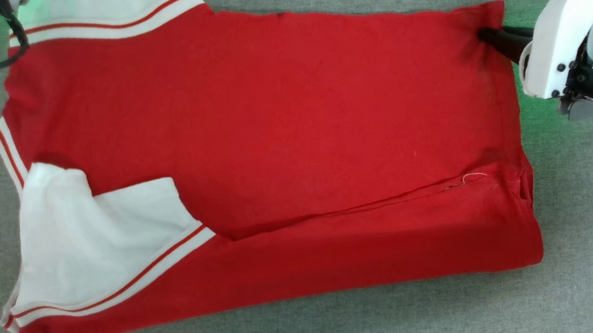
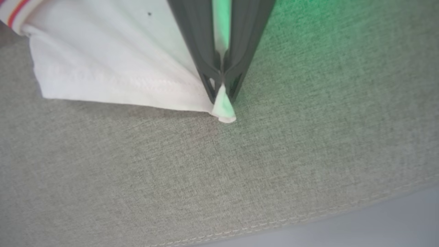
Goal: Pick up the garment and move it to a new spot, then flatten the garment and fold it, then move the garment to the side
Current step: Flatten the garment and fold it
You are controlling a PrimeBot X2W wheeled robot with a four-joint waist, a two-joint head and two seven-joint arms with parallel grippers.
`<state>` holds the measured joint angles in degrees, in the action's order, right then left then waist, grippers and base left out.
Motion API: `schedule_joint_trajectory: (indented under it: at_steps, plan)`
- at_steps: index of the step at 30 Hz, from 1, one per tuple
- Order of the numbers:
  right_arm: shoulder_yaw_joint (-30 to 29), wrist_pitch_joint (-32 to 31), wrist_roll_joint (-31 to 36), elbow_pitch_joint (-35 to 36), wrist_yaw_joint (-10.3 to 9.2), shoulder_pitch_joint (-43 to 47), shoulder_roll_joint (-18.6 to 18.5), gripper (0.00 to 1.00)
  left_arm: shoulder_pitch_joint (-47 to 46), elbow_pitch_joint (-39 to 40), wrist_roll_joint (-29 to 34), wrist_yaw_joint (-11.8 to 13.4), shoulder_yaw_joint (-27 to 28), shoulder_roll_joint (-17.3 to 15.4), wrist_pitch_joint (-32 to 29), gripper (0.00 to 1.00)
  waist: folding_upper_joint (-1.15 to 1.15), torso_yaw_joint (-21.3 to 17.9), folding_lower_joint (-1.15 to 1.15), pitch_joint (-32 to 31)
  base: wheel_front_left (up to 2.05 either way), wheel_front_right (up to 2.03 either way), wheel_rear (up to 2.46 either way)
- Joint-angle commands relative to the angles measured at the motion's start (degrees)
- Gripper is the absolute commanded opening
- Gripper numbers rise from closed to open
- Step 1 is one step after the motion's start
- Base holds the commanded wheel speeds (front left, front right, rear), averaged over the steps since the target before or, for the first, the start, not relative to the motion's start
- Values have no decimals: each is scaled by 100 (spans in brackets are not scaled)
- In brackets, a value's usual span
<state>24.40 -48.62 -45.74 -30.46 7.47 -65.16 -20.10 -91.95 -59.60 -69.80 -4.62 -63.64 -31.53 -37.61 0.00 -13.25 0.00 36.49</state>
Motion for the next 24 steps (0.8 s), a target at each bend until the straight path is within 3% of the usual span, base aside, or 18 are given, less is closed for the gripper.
schedule_joint_trajectory:
  at_steps: [1, 13, 24]
  plan:
    - [212, -70, -103, -144, 4, 118, 56, 0, 376, -131, -25, -25, -99, 56, -34, 0, 0, 31, 0, -28, 0, 0, 0]
    - [773, 767, -562, 31, 3, 58, -544, 0, 272, -50, -295, -231, 199, 208, 498, 0, 0, 330, 0, -551, 0, 0, 0]
    - [1542, 1228, -1150, 514, 2, 571, -1523, 0, 659, 923, -529, -289, 172, -73, 598, 0, 0, 801, 0, -1420, 0, 0, 0]
